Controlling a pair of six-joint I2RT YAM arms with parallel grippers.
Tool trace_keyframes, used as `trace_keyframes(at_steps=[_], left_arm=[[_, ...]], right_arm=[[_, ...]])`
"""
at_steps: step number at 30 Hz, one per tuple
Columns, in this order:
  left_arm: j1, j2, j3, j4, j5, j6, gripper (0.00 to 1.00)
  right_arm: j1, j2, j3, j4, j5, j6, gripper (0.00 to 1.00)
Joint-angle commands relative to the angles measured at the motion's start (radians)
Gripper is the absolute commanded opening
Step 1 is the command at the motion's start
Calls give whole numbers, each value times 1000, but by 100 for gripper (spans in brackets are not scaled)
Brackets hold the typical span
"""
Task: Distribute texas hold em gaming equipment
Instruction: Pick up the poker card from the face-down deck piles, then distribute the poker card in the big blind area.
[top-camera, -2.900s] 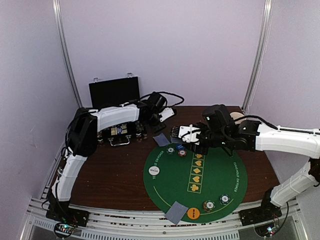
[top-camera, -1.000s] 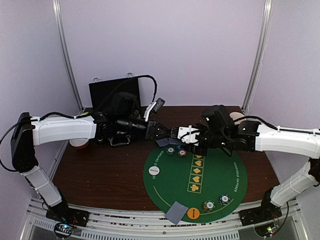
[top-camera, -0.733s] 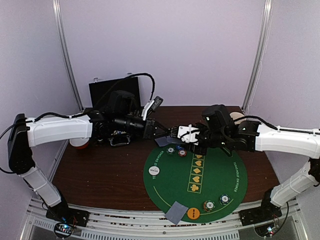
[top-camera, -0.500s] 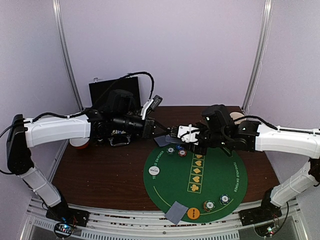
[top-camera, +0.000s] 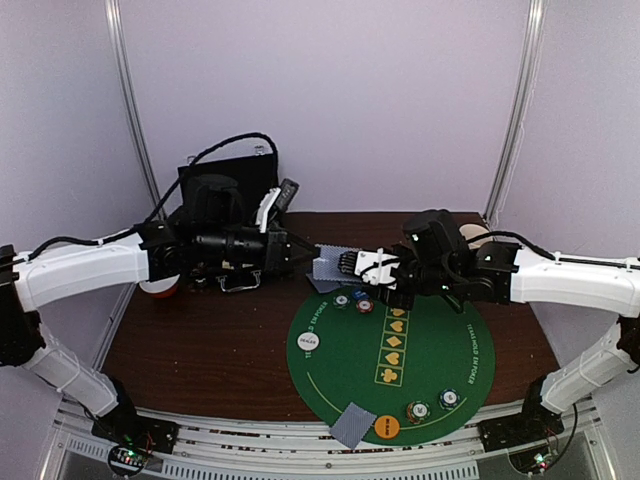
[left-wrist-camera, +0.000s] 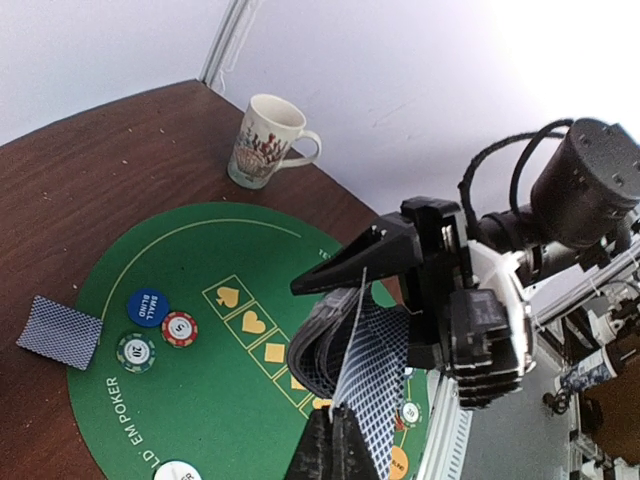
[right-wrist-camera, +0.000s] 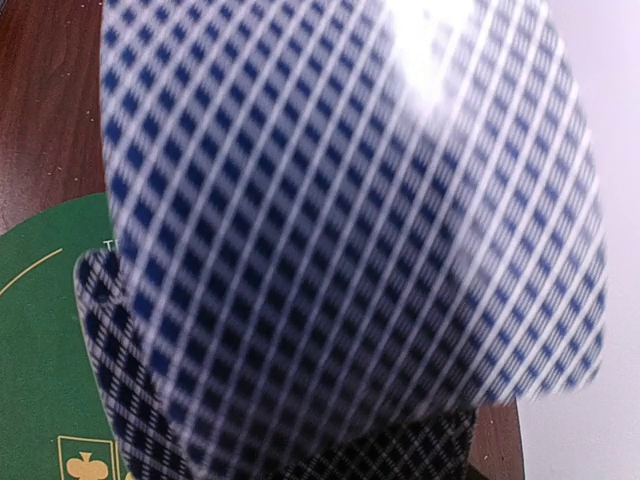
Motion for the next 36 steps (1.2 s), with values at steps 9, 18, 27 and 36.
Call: trace_keyframes(at_steps=[9,18,27,36], left_arm=[[-41,-378,-347,70,-390,-433,0],[-479,-438,-681,246,-841,-901,0],[-783,-173,-658,432,-1197,-1097,0],[-867,58,-617,579,-1325,-1275,0]], right_arm=[[-27,2,-16,37,57,92,44],[-22,21,-26,32,127,226,43],[15,-48,-112,28,170,332,42],[29,-61,-131,12,170,354,42]])
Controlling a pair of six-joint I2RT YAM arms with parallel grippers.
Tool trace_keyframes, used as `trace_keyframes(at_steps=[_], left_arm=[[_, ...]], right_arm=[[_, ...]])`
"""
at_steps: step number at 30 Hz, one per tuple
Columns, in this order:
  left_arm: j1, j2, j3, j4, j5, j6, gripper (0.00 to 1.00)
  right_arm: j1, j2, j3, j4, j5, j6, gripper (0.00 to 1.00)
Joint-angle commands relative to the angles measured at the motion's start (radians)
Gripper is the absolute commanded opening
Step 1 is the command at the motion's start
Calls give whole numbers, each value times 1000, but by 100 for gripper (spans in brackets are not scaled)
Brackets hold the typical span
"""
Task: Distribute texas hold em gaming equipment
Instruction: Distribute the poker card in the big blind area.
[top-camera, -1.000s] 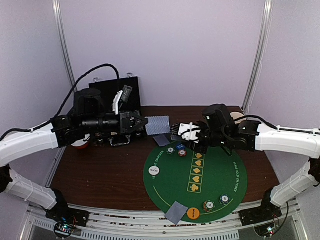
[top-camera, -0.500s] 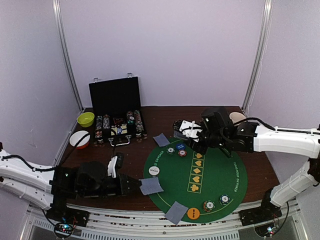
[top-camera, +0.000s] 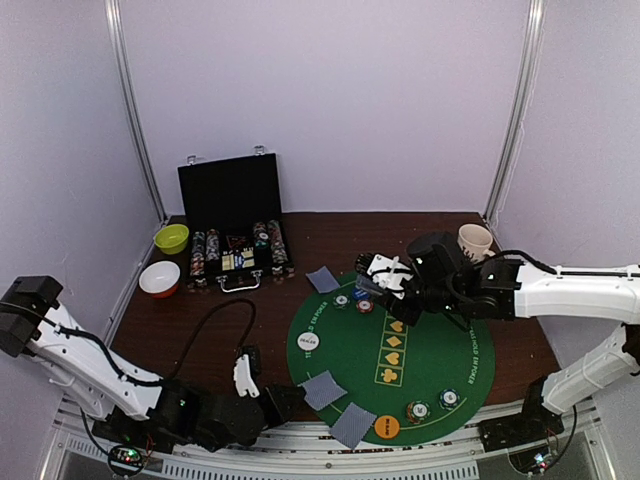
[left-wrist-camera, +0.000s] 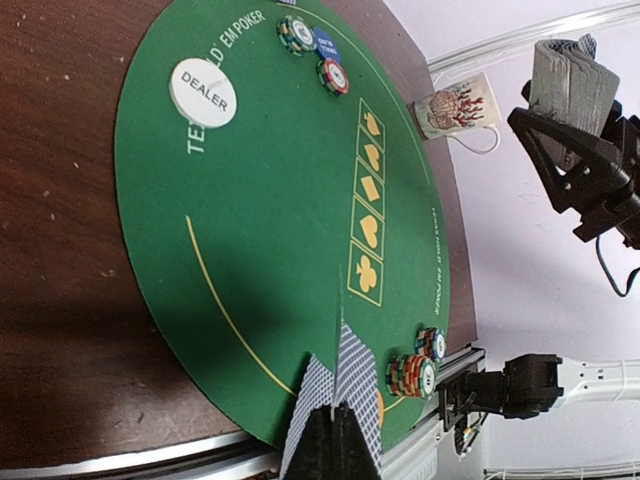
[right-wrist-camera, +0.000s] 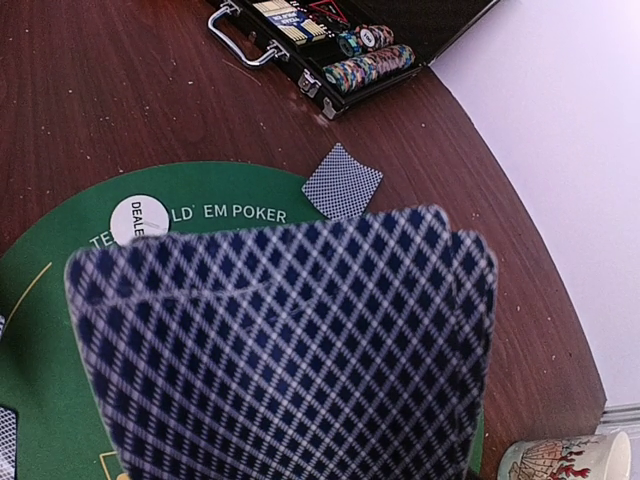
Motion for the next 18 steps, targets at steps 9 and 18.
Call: trace_keyframes(at_steps=[9,18], left_arm=[[-74,187,93,89,-94,-324,0],[-81,224,131,-35,-76,-461,7]], right_arm=[[12,-14,-24,8,18,30,42],[15,-24,-26,-2,27,22,42]])
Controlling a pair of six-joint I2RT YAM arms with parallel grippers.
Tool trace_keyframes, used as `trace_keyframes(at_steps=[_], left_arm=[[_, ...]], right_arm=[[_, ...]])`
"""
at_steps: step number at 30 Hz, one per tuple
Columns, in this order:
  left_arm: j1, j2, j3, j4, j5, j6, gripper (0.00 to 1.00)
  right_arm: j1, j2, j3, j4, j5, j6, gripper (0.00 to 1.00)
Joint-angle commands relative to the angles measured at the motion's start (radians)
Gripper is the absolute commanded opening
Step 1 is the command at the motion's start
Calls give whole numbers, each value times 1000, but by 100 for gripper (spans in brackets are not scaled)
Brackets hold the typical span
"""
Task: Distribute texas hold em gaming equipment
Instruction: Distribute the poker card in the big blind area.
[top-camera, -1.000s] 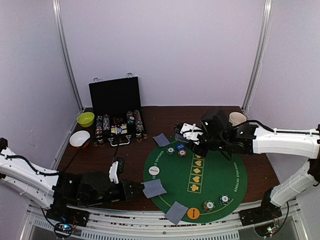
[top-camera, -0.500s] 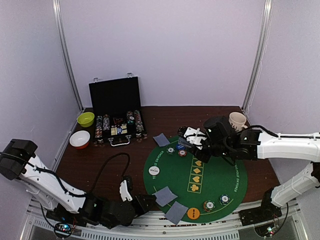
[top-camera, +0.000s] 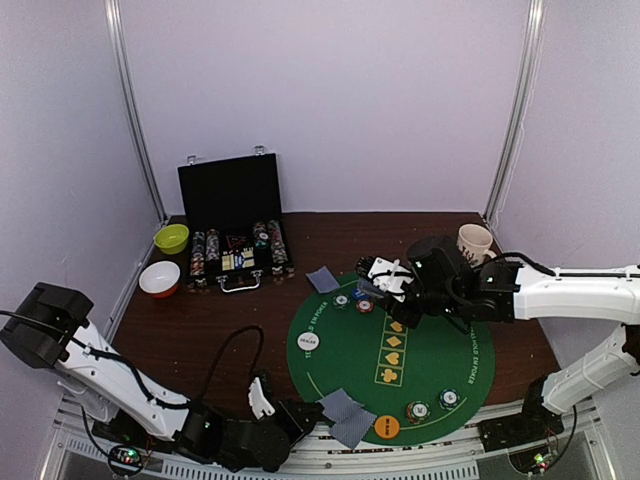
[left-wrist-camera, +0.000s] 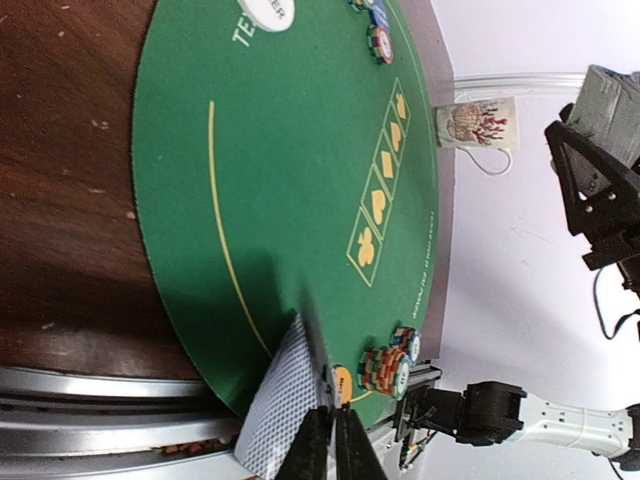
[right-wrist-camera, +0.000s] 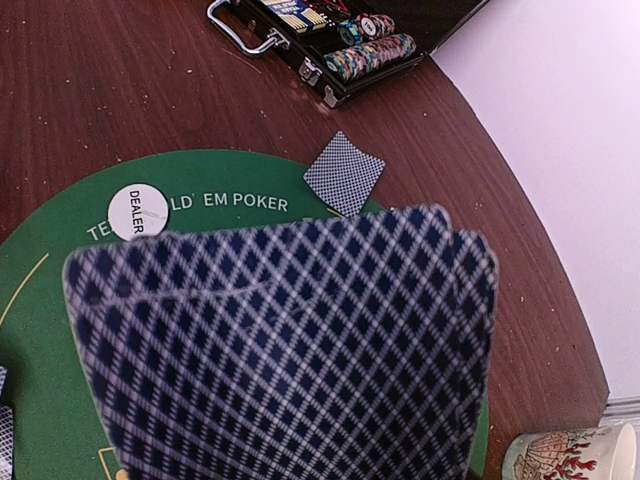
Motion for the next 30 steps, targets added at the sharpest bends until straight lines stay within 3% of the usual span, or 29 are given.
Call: trace_keyframes(at_steps=[1,5,13,22,24,30], left_arm=[[-1,18,36,-138,8,-132,7],[-1,26,77,-219,37,-151,6],[-2,3,92,-296,86,-167,32],[-6,-49,87,-373,107,-200,39],[-3,-85,92,-380,32,-131,40],[37,-264,155,-526,-247,303,45]], right_arm=[[6,-25,-7,-2,17,5,42],[7,-30,-3,-1,23,-3,42],[7,-27,11,-3,21,-10,42],[6,-26,22,-22,18,-19,42],[6,-27,27,-33,18,-21,42],[6,-64,28,-56,11,-44,42]])
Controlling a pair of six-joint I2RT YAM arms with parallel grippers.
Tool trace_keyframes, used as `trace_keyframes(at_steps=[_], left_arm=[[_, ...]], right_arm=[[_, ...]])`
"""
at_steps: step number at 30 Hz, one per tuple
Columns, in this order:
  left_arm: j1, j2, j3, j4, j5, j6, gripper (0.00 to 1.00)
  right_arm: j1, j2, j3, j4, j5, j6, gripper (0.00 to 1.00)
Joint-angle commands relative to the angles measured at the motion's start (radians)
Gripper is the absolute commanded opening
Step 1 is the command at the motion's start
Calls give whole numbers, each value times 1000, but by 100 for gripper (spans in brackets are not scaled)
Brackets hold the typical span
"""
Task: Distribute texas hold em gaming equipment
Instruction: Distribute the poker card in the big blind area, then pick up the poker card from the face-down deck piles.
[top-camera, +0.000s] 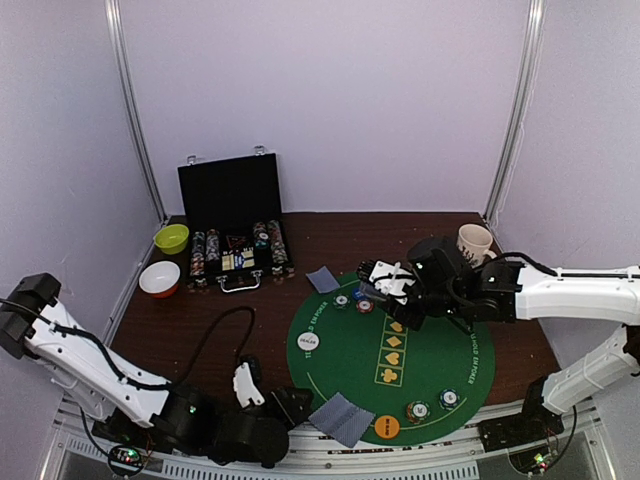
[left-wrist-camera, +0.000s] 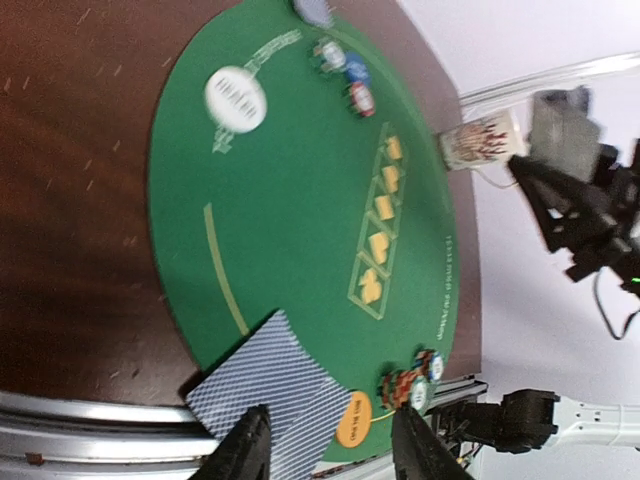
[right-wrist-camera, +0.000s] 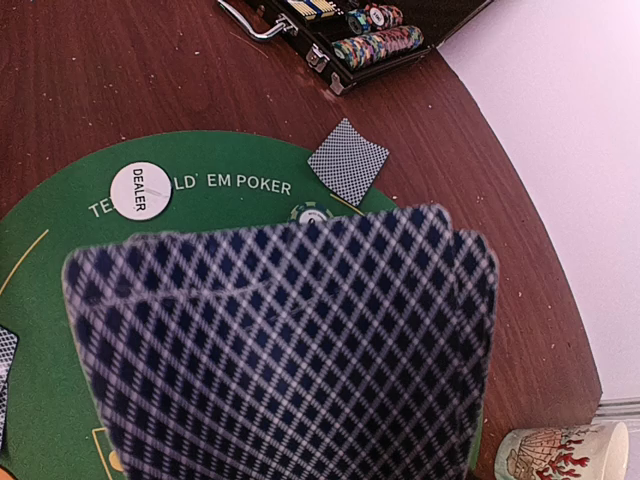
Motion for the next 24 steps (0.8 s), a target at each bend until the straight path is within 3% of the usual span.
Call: trace_keyframes(at_steps=[1,3,5,7,10,13,17,20,24], left_arm=[[76,-171,37,-59,-176,372,45],[230,-283,-40,184,67,689,44],[358,-360,-96,271,279,832,43],[415,-393,-65,212,332,948,44],[473,-362,96,27,348,1169,56],[605,-318,214,24,632,1349,64],[747,-196,390,-45,968,1466,73],[804,-79,522,-92,1162,1519,86],[859,19,571,10,1439,1487,98]], right_arm=[[5,-64,24,-18,6,-28,42],[6,-83,20,-19,-3,-49,42],[6,-94,20,-28,-7,-70,43],[5,-101,33,-49,-2,-76,43],[6,-113,40,-69,-3,-96,43],[6,-136,35,-55,-25,-130,43],[10,-148,43,-19,-45,-188,43],[19,-135,69,-11,-45,-220,43],[28,-112,94,9,-29,-253,43]])
